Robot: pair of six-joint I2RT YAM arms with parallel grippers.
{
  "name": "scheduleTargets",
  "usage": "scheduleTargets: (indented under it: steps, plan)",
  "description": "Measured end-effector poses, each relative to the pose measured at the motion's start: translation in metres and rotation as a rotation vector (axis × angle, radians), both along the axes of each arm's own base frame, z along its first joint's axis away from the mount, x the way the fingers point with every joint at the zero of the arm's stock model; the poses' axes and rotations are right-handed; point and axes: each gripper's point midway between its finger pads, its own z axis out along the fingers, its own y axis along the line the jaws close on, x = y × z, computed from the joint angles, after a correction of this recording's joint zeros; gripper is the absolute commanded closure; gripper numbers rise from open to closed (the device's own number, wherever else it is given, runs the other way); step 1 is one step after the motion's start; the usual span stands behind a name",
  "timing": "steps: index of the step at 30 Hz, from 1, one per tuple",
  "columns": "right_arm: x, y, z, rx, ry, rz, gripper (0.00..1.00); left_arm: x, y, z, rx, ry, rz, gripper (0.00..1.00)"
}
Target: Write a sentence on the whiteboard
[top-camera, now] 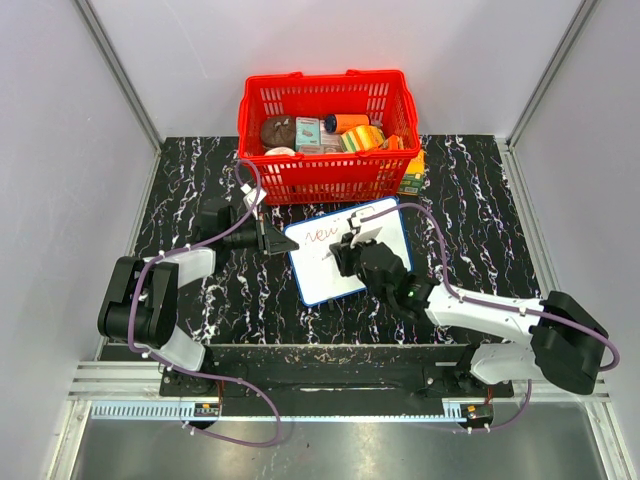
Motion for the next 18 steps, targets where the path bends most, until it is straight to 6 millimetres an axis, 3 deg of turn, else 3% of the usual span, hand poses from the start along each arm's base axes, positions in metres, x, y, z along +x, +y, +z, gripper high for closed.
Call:
scheduleTargets:
  steps: [18]
  plan:
    - [0.0100, -0.0044, 0.0077, 0.004, -0.015, -0.032, 1.00, 0.0000, 0.0000, 0.0000, 0.000, 0.000, 0.000, 1.00]
